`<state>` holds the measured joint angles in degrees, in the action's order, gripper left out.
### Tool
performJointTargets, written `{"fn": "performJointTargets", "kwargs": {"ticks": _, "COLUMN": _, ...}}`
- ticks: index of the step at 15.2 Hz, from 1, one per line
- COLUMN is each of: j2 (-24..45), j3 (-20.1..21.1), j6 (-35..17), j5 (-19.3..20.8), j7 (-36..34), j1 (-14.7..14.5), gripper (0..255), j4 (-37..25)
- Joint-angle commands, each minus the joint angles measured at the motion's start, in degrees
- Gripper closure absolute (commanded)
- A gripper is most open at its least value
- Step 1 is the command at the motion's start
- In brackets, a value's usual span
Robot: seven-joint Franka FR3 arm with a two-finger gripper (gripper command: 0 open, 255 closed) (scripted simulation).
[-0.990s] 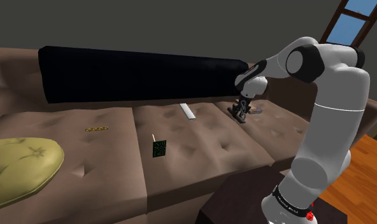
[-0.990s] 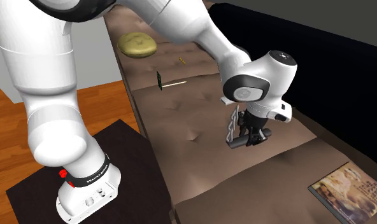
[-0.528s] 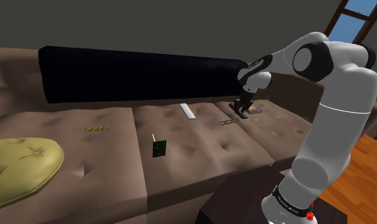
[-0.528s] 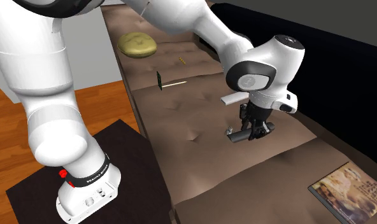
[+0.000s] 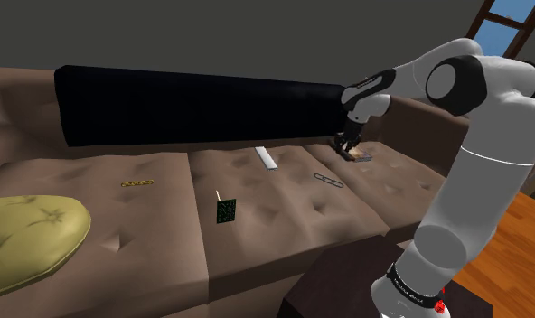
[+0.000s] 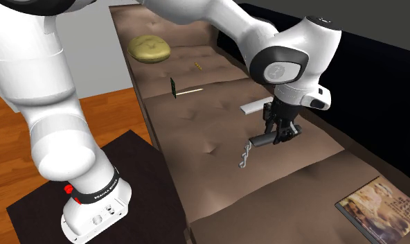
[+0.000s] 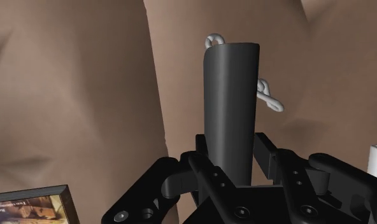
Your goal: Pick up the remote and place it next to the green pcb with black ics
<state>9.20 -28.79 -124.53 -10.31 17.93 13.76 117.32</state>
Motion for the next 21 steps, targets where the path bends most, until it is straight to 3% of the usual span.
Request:
{"fn": "performJointTargets", "kwargs": {"ticks": 1, "j2": -0.8, "j3": -0.1, "j6": 1.4, "j5": 0.6, "j7": -0.5, "j1": -0.1, "gripper": 255, "j4": -0.8}}
{"fn": "performJointTargets", "kwargs": {"ticks": 4, "j2": -1.8, "j3": -0.3, "j6": 3.4, "j5": 1.4, "j7": -1.1, "j1": -0.2, "gripper": 255, "j4": -1.9}}
{"fn": "performJointTargets", "kwargs": {"ticks": 13, "j2": -14.3, "j3": 5.0, "j6": -0.7, "j5": 7.9, "j7": -16.0, "j1": -6.7, "gripper": 255, "j4": 12.2}}
{"fn": "performJointTargets", "kwargs": {"ticks": 21, "j2": -21.6, "j3": 12.2, "j6": -2.4, "j5": 9.8, "j7": -28.9, "j1": -11.1, "gripper": 255, "j4": 20.3}}
